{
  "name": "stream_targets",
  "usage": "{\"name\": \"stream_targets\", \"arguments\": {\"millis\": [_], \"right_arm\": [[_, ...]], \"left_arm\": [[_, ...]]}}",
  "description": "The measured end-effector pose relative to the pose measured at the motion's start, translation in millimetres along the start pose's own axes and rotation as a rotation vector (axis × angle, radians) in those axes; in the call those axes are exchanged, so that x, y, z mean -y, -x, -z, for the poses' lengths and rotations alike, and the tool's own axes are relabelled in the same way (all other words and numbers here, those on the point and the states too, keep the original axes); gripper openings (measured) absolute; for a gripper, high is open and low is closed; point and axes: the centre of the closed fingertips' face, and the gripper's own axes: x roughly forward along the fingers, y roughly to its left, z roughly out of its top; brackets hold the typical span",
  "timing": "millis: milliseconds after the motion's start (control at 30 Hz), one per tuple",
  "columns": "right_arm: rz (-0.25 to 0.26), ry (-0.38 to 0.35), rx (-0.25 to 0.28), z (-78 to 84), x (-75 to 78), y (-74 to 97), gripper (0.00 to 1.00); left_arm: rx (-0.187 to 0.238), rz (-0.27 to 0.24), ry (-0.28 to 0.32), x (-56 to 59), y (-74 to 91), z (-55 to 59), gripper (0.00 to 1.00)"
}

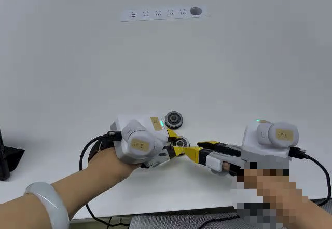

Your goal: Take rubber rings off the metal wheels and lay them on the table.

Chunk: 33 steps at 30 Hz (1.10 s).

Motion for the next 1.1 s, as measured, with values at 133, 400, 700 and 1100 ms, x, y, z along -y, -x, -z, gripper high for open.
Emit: {"name": "stream_targets", "arguments": {"millis": [133,400,700,1100], "right_arm": [[0.003,-0.005,-0.009,0.2,-0.1,-2.5,0.29],[0.018,-0.05,-0.015,4.1,5.1,-4.0,0.26],[0.006,-0.146,-0.006,6.8,6.3,-8.5,0.23],[-0.013,-0.246,0.013,6.8,5.6,-13.2,0.23]], "left_arm": [[0.0,0.0,-0.001,0.0,-0.2,0.0,0.13],[0.0,0.001,-0.006,0.5,0.0,0.0,0.13],[0.001,0.003,-0.008,0.3,-0.1,0.9,0.13],[0.002,0.005,-0.008,1.5,0.2,0.1,0.13]]}}
